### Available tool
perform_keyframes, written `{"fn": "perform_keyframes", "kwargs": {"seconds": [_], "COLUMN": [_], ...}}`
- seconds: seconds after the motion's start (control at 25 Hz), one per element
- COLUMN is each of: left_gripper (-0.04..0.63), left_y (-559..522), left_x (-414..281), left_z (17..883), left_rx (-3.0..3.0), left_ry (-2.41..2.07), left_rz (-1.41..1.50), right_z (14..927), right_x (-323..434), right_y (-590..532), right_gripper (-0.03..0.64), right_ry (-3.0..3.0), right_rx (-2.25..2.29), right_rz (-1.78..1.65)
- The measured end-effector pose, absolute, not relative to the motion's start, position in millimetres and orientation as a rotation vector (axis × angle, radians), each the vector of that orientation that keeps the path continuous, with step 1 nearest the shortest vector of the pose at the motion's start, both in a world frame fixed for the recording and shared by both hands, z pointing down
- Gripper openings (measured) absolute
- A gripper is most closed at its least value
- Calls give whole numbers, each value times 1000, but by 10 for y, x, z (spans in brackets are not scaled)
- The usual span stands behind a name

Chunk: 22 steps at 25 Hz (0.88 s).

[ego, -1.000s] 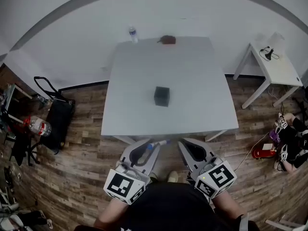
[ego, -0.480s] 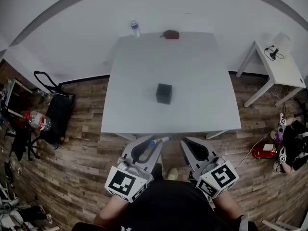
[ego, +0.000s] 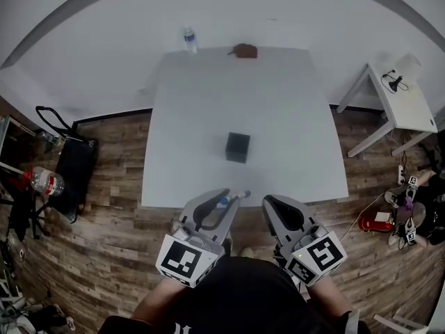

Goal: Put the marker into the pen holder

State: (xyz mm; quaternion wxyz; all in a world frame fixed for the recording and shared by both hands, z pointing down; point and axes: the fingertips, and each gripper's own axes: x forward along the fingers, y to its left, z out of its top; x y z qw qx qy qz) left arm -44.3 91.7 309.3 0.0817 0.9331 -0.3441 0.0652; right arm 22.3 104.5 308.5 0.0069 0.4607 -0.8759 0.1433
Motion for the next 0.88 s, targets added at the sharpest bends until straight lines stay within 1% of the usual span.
{"fn": "perform_keyframes", "kwargs": {"seconds": [0.24,0.52,0.88], "left_gripper": [78,78,78], "left_y": [426,-21,-371], "left_x": [-494,-616,-453], "left_z": [3069,3190,3448], "left_rx": [2805,2835,2852], "left_ry": [-957,-918,-887], "left_rz": [181,235,342], "right_z": [3060,3077,3198], "right_x": [106,-58,112], "right_y": [589,174,-94], "right_gripper": [17,17,17], "right_ry": [-2699,-2644,-2564], "right_rx": [1495,1554,1619], "right_rz": [450,463,527]}}
